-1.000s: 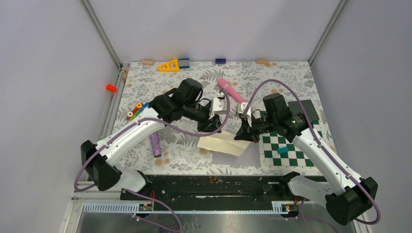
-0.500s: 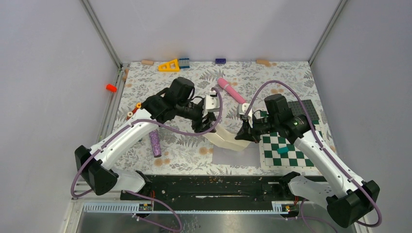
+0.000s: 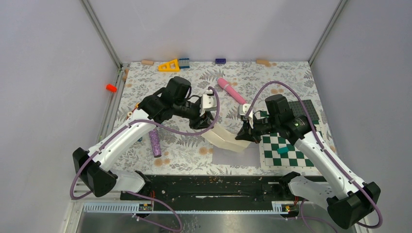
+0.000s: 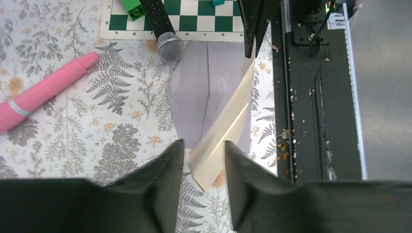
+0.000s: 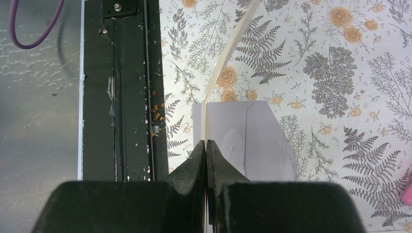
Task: Place the letter into the envelope and seal it
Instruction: Fold the letter.
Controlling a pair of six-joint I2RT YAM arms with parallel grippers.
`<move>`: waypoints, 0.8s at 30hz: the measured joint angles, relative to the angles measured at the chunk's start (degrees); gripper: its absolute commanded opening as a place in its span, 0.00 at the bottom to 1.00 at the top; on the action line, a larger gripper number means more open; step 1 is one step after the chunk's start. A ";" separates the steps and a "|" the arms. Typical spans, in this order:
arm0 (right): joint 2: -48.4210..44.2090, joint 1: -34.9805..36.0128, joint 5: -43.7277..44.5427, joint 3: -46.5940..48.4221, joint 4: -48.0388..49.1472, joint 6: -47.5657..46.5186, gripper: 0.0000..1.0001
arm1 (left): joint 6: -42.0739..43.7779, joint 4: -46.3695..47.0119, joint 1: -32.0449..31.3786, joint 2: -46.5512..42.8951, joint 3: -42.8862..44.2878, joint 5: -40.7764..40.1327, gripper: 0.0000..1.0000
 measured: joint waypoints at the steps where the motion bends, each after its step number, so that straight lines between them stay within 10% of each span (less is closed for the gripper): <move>1: -0.04 0.00 0.02 -0.02 0.00 -0.11 0.00 | 0.22 0.07 0.09 0.00 -0.09 0.07 0.46; 24: -3.39 -0.57 2.58 -1.92 3.80 0.98 0.00 | 0.61 -1.73 4.28 -0.31 -1.66 7.98 0.40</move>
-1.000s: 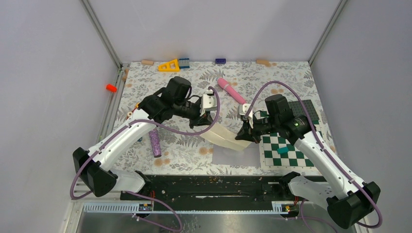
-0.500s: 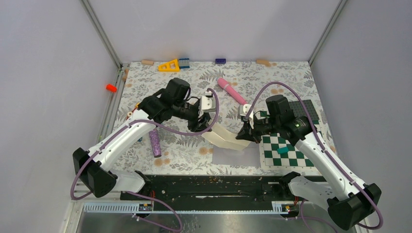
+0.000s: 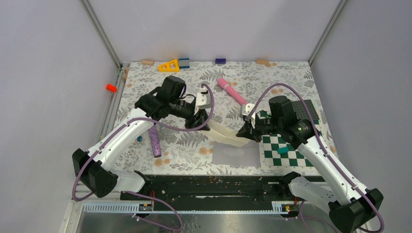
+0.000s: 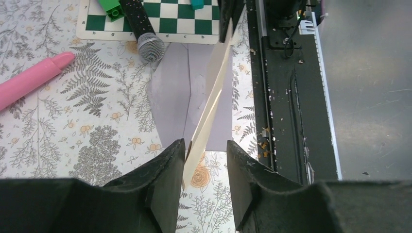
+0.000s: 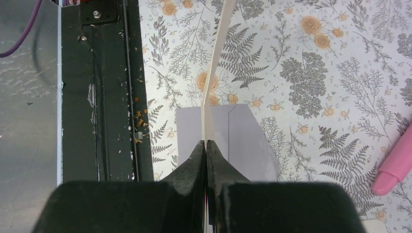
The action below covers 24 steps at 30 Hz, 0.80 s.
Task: Place the letter into the envelope and seal it
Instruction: Fold the letter.
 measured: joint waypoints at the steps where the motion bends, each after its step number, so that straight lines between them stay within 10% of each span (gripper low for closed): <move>1: 0.00 0.00 0.11 -0.02 0.61 0.46 0.00 | -0.02 -0.02 0.09 0.00 -0.09 0.79 0.41; 12: -0.04 -0.39 1.44 -0.61 5.75 4.94 0.00 | -0.48 -0.20 0.09 0.00 -0.22 4.68 0.34; 24: -0.98 -1.92 1.66 -2.99 10.84 9.01 0.01 | -5.27 5.16 0.09 -1.07 -4.15 3.52 0.00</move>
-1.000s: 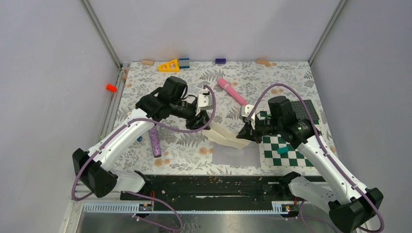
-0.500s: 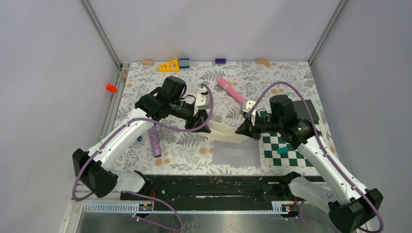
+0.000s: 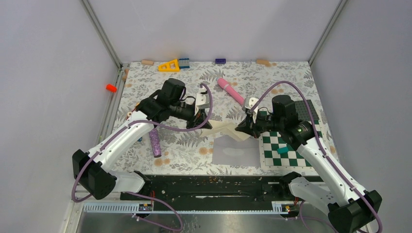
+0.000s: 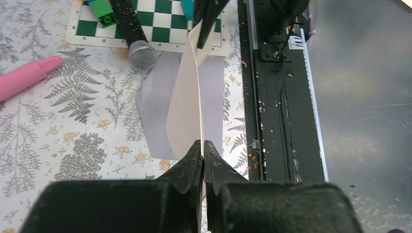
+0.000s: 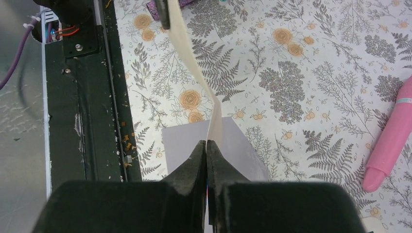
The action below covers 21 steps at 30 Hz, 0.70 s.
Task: Place the letter into the envelope and seal it
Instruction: Fold the letter.
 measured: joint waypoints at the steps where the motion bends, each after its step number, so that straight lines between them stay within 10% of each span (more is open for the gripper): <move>1: 0.00 0.00 -0.35 0.00 0.00 -0.04 0.02 | -0.55 0.87 0.00 -0.11 -0.15 -0.31 0.00; 4: 0.00 -0.07 -1.42 0.00 -0.20 -0.35 0.12 | -2.40 3.41 0.00 -0.68 -1.18 -1.73 0.00; 11: 0.11 -0.07 -2.43 0.00 -1.60 -2.03 0.78 | -3.50 6.08 -0.07 -1.84 -2.73 -4.85 0.00; 21: 0.42 -0.07 -2.49 -0.37 1.14 -0.96 0.78 | 2.73 0.07 -4.39 -1.79 -2.38 -8.24 0.00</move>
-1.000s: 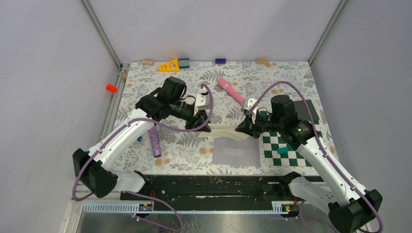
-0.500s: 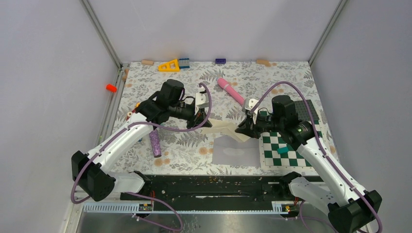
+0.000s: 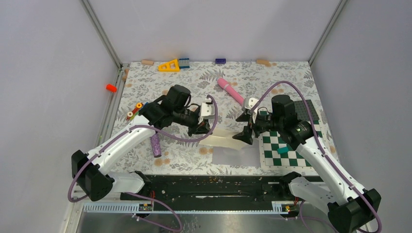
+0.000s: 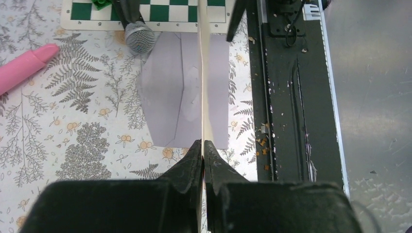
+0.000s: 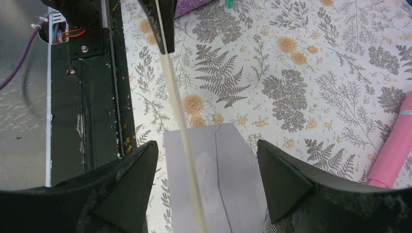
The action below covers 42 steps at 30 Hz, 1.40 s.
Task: Place the letter into the envelope and seal it
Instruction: Fold the letter.
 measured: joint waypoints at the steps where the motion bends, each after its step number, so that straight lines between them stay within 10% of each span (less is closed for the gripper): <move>1: 0.09 0.00 -0.09 -0.11 0.44 0.24 0.74 | 0.44 -0.44 -0.35 0.09 0.02 -0.07 0.00; 9: 1.66 0.02 -3.56 -1.25 1.99 1.29 0.46 | 2.12 -3.06 -1.11 1.09 0.59 -0.15 0.00; 14: 1.92 0.13 -5.16 -1.27 1.75 0.74 0.00 | 2.08 -2.84 -1.11 1.11 0.72 -0.17 0.00; 16: 2.14 0.17 -5.38 -1.27 1.57 0.42 0.00 | 2.05 -2.58 -1.11 1.11 0.72 -0.22 0.00; 19: 2.51 0.17 -5.44 -1.27 1.33 0.42 0.57 | 1.86 -2.58 -1.11 1.11 0.72 -0.37 0.00; 21: 2.56 0.20 -5.33 -1.29 0.87 0.39 0.71 | 1.79 -2.38 -1.11 1.11 0.72 -0.37 0.00; 26: 2.36 0.24 -4.20 -1.31 -0.61 -2.38 0.61 | 1.66 -1.73 -1.11 1.09 0.72 -0.37 0.00; 31: 1.99 0.24 -3.19 -1.31 -3.19 -5.57 0.01 | 1.68 -1.73 -1.11 0.83 0.72 -0.42 0.00; 34: 2.25 0.24 -2.56 -1.27 -4.79 -7.04 0.00 | 1.70 -1.68 -1.09 0.50 0.72 -0.52 0.00; 37: 2.60 0.33 -2.49 -1.07 -5.68 -8.13 0.56 | 1.70 -1.55 -1.07 0.26 0.72 -0.57 0.00; 42: 2.56 0.39 -0.66 -0.63 -9.05 -10.64 0.54 | 1.75 -1.55 -0.52 -0.74 0.72 -0.63 0.00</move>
